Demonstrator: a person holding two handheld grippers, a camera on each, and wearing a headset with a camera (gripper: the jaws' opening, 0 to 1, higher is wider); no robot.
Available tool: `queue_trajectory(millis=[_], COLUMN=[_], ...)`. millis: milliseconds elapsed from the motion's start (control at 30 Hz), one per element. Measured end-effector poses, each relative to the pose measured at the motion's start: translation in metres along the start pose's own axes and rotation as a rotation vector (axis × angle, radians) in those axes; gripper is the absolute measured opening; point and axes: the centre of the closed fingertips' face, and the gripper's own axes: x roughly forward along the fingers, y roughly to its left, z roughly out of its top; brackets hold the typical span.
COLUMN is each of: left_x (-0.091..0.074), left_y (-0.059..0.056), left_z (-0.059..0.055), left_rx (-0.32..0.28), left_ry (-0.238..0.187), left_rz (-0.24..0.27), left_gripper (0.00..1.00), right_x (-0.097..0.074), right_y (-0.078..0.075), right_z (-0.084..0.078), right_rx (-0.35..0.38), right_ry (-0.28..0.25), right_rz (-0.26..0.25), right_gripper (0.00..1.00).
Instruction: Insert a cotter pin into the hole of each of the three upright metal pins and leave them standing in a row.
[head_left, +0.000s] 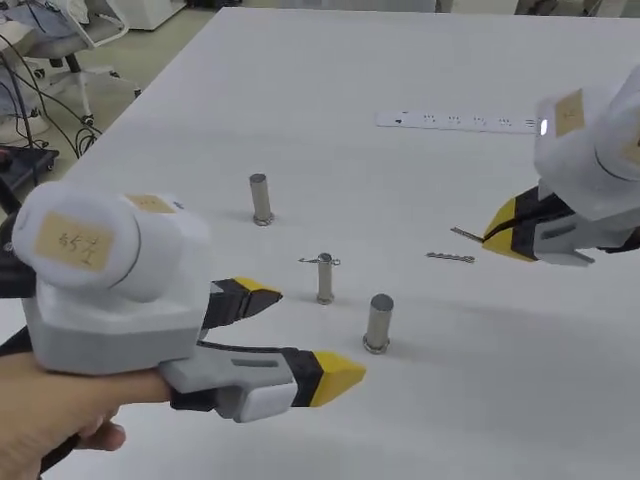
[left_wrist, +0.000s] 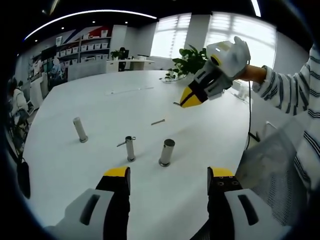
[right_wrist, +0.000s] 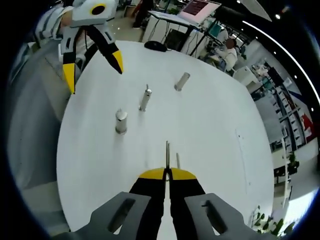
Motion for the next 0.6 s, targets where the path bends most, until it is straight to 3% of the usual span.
queue_trajectory(millis=[67, 167, 200, 600], left_x=[0.0, 0.001, 0.003, 0.016], left_y=[0.001, 0.0, 0.0, -0.009], left_z=[0.001, 0.004, 0.009, 0.021], left_rx=[0.001, -0.003, -0.004, 0.016], left_ry=[-0.001, -0.008, -0.014, -0.01], left_rz=[0.0, -0.012, -0.02, -0.069], left_gripper=[0.61, 0.58, 0.58, 0.45], right_x=[-0.003, -0.007, -0.011, -0.019], right_y=[0.002, 0.007, 0.011, 0.044], right_z=[-0.002, 0.0, 0.001, 0.026], right_rx=[-0.047, -0.036, -0.076, -0.11], right_ry=[0.022, 0.013, 0.025, -0.041], right_rz=[-0.019, -0.018, -0.043, -0.027], right_gripper=[0.02, 0.02, 0.02, 0.02])
